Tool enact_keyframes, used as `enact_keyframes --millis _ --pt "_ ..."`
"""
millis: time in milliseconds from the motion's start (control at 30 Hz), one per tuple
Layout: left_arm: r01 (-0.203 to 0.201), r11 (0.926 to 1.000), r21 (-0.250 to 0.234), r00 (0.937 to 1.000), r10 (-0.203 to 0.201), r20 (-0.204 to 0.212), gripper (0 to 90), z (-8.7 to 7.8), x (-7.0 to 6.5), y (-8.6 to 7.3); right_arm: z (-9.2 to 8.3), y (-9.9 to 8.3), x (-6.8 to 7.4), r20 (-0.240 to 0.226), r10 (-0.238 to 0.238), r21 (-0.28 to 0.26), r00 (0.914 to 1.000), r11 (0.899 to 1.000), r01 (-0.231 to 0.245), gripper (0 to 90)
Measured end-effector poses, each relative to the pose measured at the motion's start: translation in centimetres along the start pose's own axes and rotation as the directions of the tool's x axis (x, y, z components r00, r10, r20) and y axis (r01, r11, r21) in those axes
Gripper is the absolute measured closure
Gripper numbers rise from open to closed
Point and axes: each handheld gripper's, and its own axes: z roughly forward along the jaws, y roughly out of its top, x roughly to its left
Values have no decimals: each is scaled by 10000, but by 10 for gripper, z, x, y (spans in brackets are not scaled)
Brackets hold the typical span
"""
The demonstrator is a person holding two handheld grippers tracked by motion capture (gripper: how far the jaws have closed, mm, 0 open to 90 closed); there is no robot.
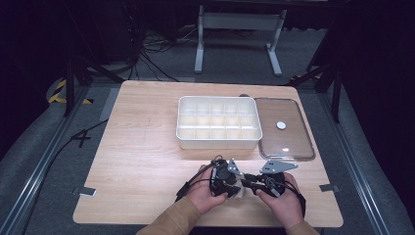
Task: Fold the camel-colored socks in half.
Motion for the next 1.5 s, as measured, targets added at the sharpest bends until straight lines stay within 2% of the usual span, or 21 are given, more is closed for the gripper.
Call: enact_keyframes --millis 200,267,333,433,500,733,867,1000,1067,1133,1267,1500 --pt "158 9999 -39 9998 -157 87 658 0 0 -1 6 -2 -4 151 306 200 9994 9993 -309 668" --pt "86 9999 -107 10000 -86 28 633 -2 -1 -2 10 -3 -5 216 176 547 9996 9983 -187 670" --pt "-54 10000 9 9998 54 -194 582 -5 -3 -3 12 -4 -5 222 134 635 9997 9979 -148 671" --pt "57 10000 66 9997 -56 -234 552 -6 -2 -6 12 -4 -5 319 32 804 9995 9967 -58 656" --pt "211 9998 47 9996 -210 -209 551 -5 -1 -8 13 -4 -5 361 108 850 9993 9963 -139 639" --pt "134 9996 241 9994 -126 -326 553 -4 -2 -8 9 -2 -8 274 399 870 9988 9953 -422 582" --pt "142 9995 267 9992 -132 -381 552 -3 -2 -8 8 1 -7 318 223 927 9992 9954 -252 572" --pt "120 9995 308 9991 -107 -399 552 -3 -2 -8 7 5 -5 290 334 933 9990 9950 -360 553" --pt "95 9994 345 9990 -79 -442 553 -3 -2 -8 9 5 -6 204 672 925 9975 9933 -688 527" --pt "109 9992 393 9989 -91 -453 555 -4 -3 -8 12 4 -7 236 751 1151 9969 9903 -774 504" --pt "65 9991 415 9989 -46 -467 555 -4 -3 -8 17 2 -7 136 1219 1546 9924 9803 -1226 503" --pt "239 9982 556 9985 -211 -508 563 -4 -3 -11 24 1 -6 -99 2134 1922 9769 9592 -2076 520"
